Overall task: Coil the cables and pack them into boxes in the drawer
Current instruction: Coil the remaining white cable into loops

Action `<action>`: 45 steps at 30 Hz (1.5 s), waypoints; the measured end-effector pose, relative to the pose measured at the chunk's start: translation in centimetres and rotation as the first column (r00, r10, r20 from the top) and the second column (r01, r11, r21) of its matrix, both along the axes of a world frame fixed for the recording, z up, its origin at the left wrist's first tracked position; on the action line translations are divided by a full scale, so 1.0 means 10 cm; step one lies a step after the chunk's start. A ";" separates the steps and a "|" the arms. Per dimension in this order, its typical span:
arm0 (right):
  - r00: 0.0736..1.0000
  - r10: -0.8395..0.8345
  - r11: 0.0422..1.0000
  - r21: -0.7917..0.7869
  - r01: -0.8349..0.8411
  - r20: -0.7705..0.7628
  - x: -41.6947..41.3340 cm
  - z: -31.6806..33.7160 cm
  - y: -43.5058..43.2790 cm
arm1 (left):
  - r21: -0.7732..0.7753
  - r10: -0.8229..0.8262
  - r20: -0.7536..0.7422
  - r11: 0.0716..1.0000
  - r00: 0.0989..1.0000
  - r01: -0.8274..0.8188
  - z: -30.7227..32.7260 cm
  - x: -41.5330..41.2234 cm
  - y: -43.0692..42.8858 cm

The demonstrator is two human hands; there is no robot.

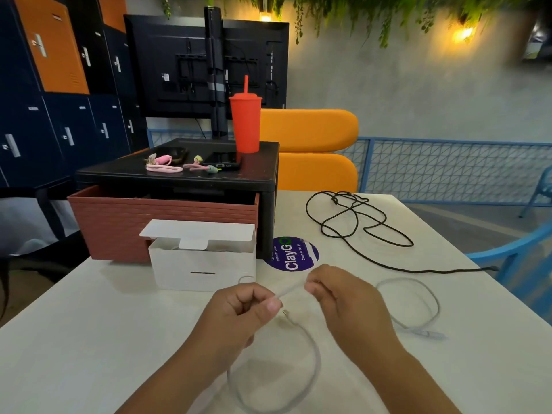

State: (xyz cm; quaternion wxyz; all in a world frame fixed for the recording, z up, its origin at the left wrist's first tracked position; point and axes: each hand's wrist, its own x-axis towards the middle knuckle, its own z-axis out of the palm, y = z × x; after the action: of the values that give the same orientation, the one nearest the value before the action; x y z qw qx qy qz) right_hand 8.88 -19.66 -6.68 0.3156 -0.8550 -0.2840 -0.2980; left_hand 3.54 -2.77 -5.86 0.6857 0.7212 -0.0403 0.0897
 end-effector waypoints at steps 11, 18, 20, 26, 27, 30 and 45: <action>0.965 0.242 0.969 -0.029 -0.246 -0.100 -0.10 -0.08 0.19 | 0.040 -0.132 -0.065 0.990 0.989 0.135 0.02 -0.03 0.00; 0.979 -0.204 0.973 0.110 0.205 -0.015 0.12 0.00 -0.14 | 0.422 0.167 0.121 0.883 0.978 -0.203 -0.12 0.09 0.10; 0.960 -0.265 0.946 0.167 0.277 -0.091 0.15 0.02 -0.23 | 0.619 0.126 0.260 0.739 0.957 -0.265 -0.13 0.10 0.12; 0.955 -0.269 0.946 0.154 0.286 -0.122 0.13 -0.02 -0.20 | 0.791 -0.016 0.382 0.523 0.924 -0.319 -0.23 0.10 0.04; 0.958 -0.266 0.948 0.150 0.280 -0.110 0.12 -0.02 -0.16 | 0.796 -0.064 0.370 0.536 0.927 -0.281 -0.21 0.09 0.01; 0.964 -0.260 0.956 0.124 0.264 -0.052 0.11 -0.04 -0.08 | 0.853 -0.249 0.052 0.515 0.967 0.087 -0.19 0.03 -0.15; 0.930 -0.336 0.910 0.201 0.362 -0.149 0.11 0.06 -0.25 | 0.645 -0.072 0.028 0.764 0.997 0.037 -0.19 0.07 -0.02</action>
State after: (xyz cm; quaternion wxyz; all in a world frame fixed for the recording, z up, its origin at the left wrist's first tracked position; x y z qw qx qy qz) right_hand 9.96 -22.19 -6.07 0.3673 -0.8658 -0.0729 -0.3318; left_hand 4.20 -2.94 -7.75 0.3982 0.9084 -0.1068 0.0689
